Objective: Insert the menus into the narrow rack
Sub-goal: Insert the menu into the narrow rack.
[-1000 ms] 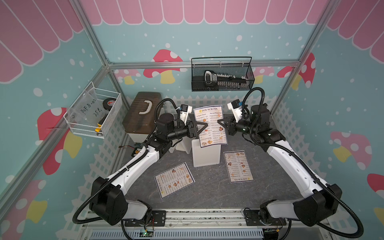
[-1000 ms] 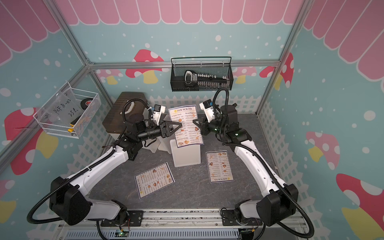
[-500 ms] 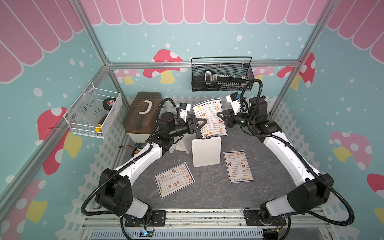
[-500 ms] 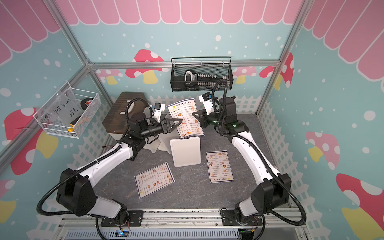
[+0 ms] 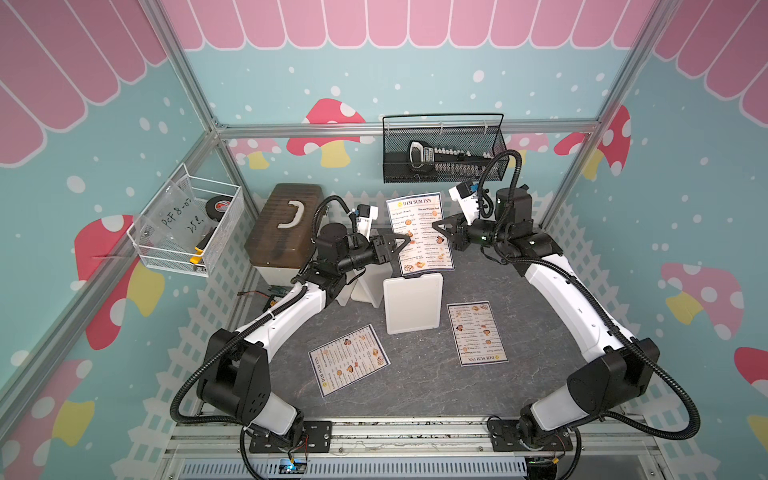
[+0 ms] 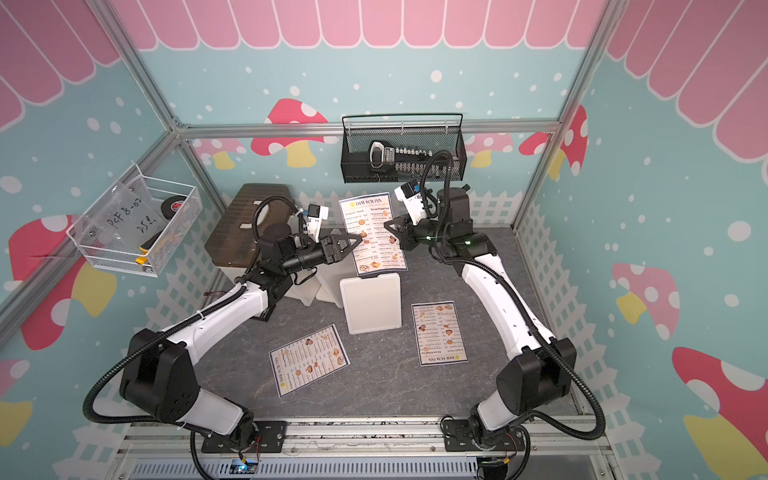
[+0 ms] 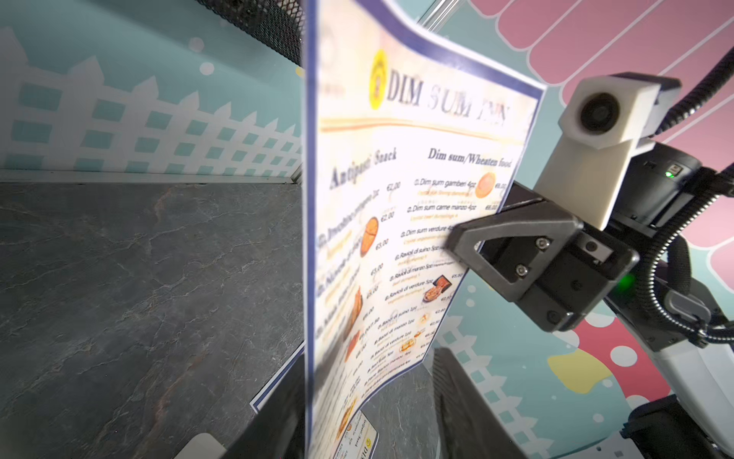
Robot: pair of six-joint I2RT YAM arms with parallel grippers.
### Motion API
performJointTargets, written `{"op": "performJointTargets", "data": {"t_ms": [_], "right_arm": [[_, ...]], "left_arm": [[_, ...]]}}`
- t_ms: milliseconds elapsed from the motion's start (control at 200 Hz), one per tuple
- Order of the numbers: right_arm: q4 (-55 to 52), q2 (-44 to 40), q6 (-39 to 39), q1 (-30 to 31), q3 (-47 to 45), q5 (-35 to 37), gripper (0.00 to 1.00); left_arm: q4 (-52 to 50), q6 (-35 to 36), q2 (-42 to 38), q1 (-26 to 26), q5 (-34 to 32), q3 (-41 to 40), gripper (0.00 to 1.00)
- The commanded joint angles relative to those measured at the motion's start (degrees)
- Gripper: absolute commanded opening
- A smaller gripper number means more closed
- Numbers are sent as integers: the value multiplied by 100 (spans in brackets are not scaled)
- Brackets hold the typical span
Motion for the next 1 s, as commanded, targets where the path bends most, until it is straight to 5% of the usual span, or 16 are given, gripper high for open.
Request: {"op": "performJointTargets", "data": {"t_ms": [0,996], "right_arm": [[-145,104,-260,-33,140,-133,0],[-77,279,-615,-121,363,-254,0]], "left_arm": [[263,-145,67,24,136,89,47],[369,-180,204,33,32,30,43]]}}
